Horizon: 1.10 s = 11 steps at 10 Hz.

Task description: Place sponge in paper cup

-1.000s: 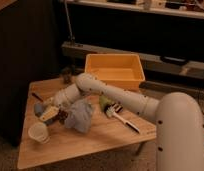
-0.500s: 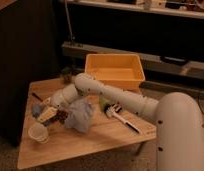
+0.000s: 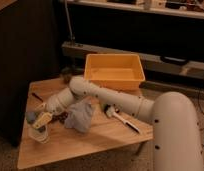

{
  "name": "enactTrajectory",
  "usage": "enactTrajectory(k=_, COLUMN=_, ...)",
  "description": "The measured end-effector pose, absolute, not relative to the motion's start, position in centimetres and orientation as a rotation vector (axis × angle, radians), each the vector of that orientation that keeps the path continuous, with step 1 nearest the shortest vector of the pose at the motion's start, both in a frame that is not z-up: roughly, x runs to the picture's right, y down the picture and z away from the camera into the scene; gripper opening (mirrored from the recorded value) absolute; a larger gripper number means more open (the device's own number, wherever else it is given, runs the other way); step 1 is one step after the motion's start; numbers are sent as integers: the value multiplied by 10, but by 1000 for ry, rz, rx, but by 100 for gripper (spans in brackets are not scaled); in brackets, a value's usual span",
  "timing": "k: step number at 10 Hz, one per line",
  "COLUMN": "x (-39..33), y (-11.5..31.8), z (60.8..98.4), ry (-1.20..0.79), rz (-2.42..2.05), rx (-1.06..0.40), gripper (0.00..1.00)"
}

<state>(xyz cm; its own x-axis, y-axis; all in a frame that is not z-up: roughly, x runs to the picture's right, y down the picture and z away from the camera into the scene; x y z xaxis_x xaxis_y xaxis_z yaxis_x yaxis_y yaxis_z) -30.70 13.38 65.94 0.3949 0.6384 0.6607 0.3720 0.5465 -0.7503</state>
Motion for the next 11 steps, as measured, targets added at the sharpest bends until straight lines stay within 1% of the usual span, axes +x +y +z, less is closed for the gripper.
enactTrajectory(k=5, x=-320, y=146, z=662, ry=-1257, rz=184, rx=-1083, gripper=0)
enactTrajectory(k=11, x=-331, y=159, z=678, ry=-1273, rz=152, rx=-1067, gripper=0)
